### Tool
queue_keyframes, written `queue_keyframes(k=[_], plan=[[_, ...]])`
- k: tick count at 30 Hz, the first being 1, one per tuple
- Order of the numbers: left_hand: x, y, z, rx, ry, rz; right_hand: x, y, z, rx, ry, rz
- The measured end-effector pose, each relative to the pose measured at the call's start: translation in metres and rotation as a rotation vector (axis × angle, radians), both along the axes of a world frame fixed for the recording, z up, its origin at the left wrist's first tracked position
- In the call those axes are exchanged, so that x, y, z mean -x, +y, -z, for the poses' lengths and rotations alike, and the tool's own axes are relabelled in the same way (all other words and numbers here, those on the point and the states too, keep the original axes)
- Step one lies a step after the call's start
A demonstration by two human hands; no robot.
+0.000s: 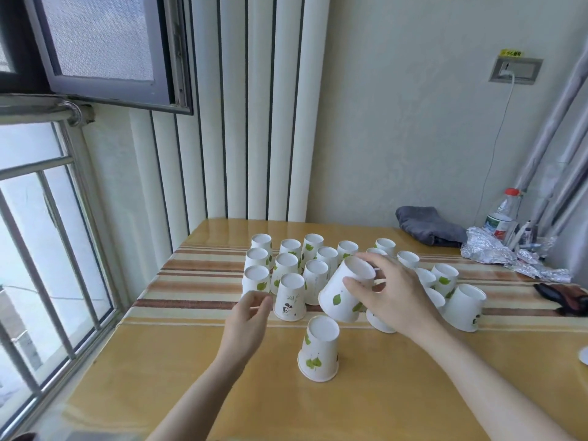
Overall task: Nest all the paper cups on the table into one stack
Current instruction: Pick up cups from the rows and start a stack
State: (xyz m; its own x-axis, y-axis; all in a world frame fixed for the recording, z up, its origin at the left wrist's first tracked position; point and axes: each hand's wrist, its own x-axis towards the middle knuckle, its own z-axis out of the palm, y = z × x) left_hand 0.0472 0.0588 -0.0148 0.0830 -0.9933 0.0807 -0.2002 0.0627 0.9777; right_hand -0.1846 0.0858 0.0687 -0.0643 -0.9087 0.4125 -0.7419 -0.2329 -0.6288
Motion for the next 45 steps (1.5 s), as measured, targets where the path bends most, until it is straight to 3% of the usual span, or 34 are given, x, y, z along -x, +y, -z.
queue_keyframes(k=[3,7,12,15,17,19,21,23,25,30,33,36,41,45], plan=[[0.005,-0.001,-0.012,0.098,0.047,0.144,-0.023,0.001,0.000,-0.026,0.089,-0.083],[0.014,0.002,-0.014,0.202,-0.033,0.443,-0.036,0.000,0.010,-0.111,0.176,-0.093],[0.025,0.005,0.007,0.253,-0.070,0.473,-0.036,0.003,0.033,-0.230,0.233,-0.131],[0.031,0.007,0.020,0.210,-0.080,0.497,-0.026,0.001,0.040,-0.299,0.122,-0.167],[0.031,0.006,0.029,0.182,-0.110,0.499,-0.004,-0.010,0.039,-0.218,0.058,0.005],[0.028,0.004,0.032,0.158,-0.125,0.533,0.028,-0.024,0.036,-0.136,0.167,0.287],[0.022,0.000,0.028,0.123,-0.085,0.580,0.052,-0.034,0.038,-0.273,0.284,0.424],[0.016,-0.009,0.020,0.084,0.035,0.518,0.062,-0.042,0.049,-0.406,0.388,0.430],[0.014,-0.023,0.011,0.106,0.060,0.365,0.063,-0.047,0.058,-0.393,0.486,0.453],[0.029,-0.058,0.013,0.305,-0.389,0.066,0.056,-0.047,0.057,-0.349,0.551,0.467],[0.040,-0.070,0.016,0.278,-0.513,0.021,0.047,-0.032,0.026,-0.165,0.295,0.366],[0.048,-0.076,0.022,0.270,-0.573,0.002,0.025,-0.008,-0.018,-0.060,-0.050,0.068],[0.047,-0.074,0.024,0.288,-0.503,0.012,-0.015,0.016,-0.011,-0.148,0.139,-0.113],[0.033,-0.061,-0.019,0.388,-0.332,-0.016,-0.027,0.012,0.016,-0.213,0.175,-0.146]])
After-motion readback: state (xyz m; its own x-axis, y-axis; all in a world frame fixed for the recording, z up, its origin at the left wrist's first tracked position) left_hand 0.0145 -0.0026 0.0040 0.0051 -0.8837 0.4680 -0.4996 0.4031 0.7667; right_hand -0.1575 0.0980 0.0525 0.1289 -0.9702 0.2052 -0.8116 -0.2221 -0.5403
